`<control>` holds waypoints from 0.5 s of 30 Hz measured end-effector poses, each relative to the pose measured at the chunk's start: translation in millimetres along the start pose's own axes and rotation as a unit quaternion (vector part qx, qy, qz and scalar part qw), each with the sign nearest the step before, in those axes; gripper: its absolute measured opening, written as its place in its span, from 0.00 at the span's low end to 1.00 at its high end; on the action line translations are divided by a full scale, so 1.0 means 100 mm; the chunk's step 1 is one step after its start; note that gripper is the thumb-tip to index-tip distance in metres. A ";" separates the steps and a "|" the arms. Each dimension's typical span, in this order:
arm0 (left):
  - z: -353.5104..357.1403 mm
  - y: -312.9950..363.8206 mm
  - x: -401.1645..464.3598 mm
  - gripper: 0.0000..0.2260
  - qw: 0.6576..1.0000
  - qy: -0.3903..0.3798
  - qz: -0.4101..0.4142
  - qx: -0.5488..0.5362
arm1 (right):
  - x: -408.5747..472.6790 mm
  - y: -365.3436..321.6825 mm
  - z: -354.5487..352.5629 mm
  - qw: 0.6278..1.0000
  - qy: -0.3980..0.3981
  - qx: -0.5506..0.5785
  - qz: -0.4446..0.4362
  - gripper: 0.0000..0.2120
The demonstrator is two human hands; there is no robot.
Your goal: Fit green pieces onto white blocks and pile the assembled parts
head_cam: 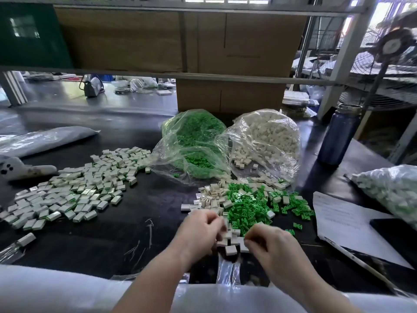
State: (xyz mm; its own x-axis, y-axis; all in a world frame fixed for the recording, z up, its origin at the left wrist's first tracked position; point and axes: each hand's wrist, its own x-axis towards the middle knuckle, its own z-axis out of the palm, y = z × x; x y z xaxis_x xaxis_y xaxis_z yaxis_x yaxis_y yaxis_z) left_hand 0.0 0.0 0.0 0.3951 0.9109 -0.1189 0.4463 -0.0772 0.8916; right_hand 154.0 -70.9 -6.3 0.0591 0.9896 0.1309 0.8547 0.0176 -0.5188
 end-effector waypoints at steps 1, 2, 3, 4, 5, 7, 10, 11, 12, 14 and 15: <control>0.00 -0.02 0.07 0.11 0.998 0.049 0.008 0.023 | 0.08 0.02 0.03 1.000 0.021 0.012 0.011 0.03; -0.01 -0.05 0.13 0.11 0.994 0.102 0.014 0.041 | 0.15 0.03 0.03 0.998 0.046 0.026 0.030 0.04; 0.00 -0.10 0.19 0.11 0.989 0.135 0.018 0.064 | 0.23 0.07 0.07 0.997 0.063 0.023 0.040 0.04; 0.01 -0.12 0.21 0.11 0.984 0.156 0.021 0.081 | 0.30 0.06 0.09 0.996 0.075 0.015 0.056 0.05; 0.02 -0.18 0.26 0.11 0.981 0.169 0.026 0.091 | 0.37 0.09 0.14 0.994 0.087 0.015 0.067 0.05; 0.07 -0.30 0.30 0.10 0.974 0.198 0.037 0.103 | 0.47 0.12 0.23 0.990 0.109 0.021 0.089 0.06; 0.14 -0.38 0.31 0.09 0.960 0.249 0.078 0.097 | 0.56 0.13 0.34 0.985 0.142 0.019 0.096 0.06; 0.17 -0.40 0.32 0.09 0.955 0.262 0.099 0.098 | 0.58 0.14 0.38 0.983 0.155 0.017 0.095 0.07; 0.18 -0.39 0.31 0.08 0.950 0.270 0.114 0.103 | 0.58 0.15 0.40 0.982 0.165 0.015 0.092 0.07; 0.20 -0.42 0.34 0.08 0.946 0.276 0.135 0.106 | 0.58 0.17 0.45 0.979 0.187 0.014 0.081 0.08; 0.20 -0.43 0.35 0.08 0.944 0.277 0.140 0.107 | 0.58 0.19 0.46 0.977 0.198 0.015 0.074 0.08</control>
State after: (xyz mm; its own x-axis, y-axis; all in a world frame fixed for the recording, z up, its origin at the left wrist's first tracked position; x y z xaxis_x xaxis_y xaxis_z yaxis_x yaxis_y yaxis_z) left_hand 10.7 27.4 -51.0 0.0666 0.9101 0.4090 0.5613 -0.3731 0.7387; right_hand 149.5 -7.0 -47.4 0.3815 0.8490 0.3655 0.8066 -0.1127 -0.5802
